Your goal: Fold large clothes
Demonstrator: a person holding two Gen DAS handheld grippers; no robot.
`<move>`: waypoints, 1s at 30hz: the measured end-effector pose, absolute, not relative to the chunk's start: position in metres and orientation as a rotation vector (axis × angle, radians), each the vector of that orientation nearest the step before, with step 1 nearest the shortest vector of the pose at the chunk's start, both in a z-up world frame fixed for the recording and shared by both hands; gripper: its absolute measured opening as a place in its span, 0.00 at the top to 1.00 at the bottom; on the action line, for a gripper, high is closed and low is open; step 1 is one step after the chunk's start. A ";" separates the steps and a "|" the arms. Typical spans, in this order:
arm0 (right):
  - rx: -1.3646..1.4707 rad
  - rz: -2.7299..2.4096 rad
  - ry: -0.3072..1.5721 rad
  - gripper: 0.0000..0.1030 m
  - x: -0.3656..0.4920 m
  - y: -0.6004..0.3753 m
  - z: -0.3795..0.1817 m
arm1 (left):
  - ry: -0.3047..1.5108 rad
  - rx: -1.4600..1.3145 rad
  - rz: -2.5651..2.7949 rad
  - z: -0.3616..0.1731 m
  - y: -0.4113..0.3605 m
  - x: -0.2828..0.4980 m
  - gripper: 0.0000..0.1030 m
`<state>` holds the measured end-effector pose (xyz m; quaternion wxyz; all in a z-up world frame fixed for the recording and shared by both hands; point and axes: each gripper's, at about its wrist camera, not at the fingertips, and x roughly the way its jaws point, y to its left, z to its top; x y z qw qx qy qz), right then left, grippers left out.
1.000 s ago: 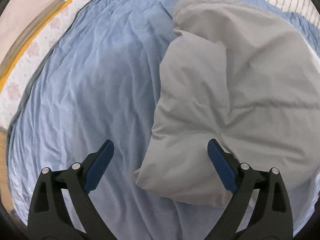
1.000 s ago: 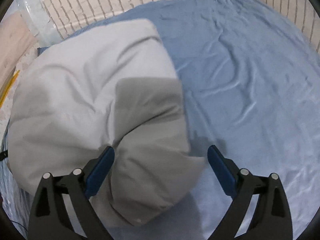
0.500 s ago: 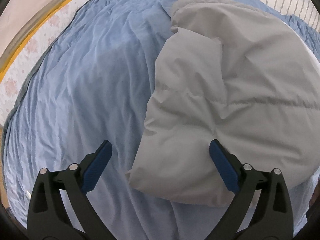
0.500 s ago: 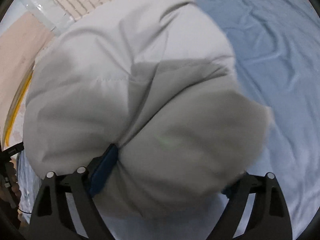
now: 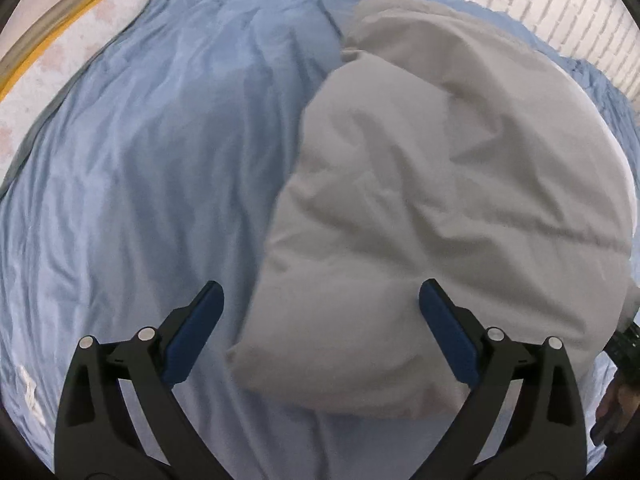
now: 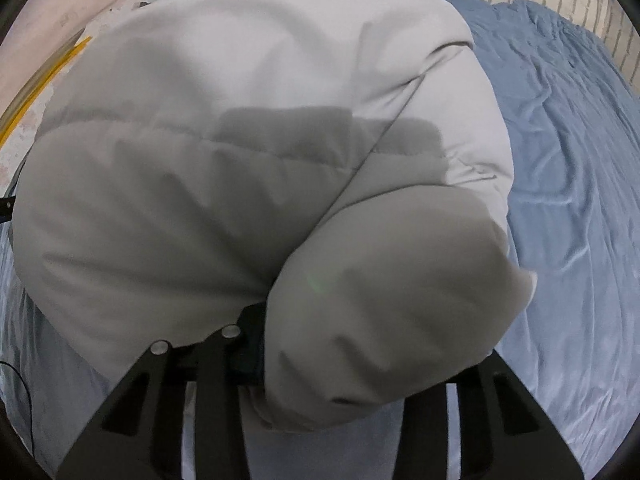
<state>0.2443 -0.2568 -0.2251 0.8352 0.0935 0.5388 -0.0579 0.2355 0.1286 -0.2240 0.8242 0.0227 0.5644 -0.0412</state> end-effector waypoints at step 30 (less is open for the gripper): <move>0.425 -0.149 1.164 0.43 0.271 -0.306 -0.235 | 1.326 -0.027 -0.320 -0.305 0.138 0.257 0.06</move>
